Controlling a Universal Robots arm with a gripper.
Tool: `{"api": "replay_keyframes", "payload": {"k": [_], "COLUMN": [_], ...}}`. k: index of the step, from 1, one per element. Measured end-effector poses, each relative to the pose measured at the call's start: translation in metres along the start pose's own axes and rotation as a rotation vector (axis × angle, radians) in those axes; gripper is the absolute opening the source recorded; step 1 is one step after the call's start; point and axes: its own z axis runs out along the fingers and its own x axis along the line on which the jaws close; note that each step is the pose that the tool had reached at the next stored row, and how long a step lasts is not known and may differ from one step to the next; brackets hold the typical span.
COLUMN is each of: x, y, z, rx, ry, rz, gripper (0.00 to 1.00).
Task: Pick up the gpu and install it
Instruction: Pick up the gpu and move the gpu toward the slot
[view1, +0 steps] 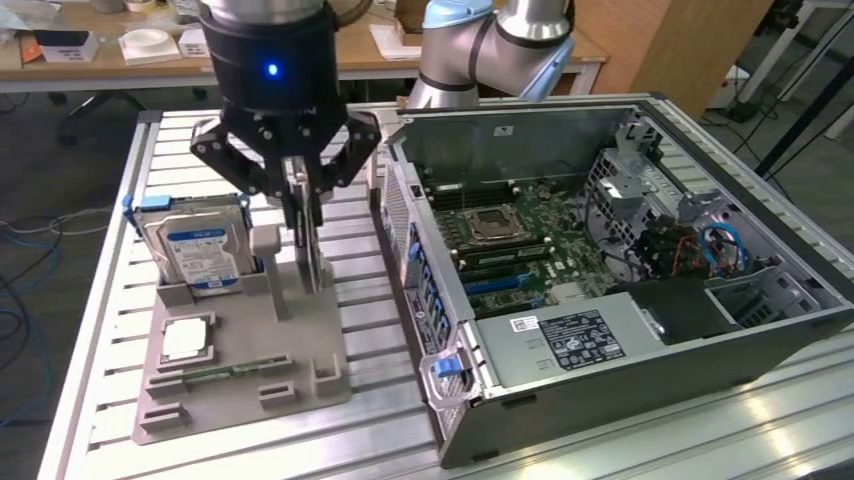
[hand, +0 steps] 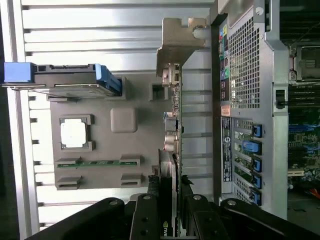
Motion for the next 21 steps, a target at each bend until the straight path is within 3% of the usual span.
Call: {"api": "replay_keyframes", "payload": {"k": [8, 12, 15, 21], "x": [-0.001, -0.001, -0.002, -0.025], "y": [-0.0001, -0.0001, -0.0001, 0.0018], "z": [-0.0364, -0.038, -0.0381, -0.0372], "rx": [-0.0004, -0.0006, -0.0005, -0.0007], "ry": [0.0002, 0.0002, 0.0038, 0.0037], "rz": [-0.013, -0.02, -0.025, -0.026], "gripper": [0.27, 0.27, 0.27, 0.27]}}
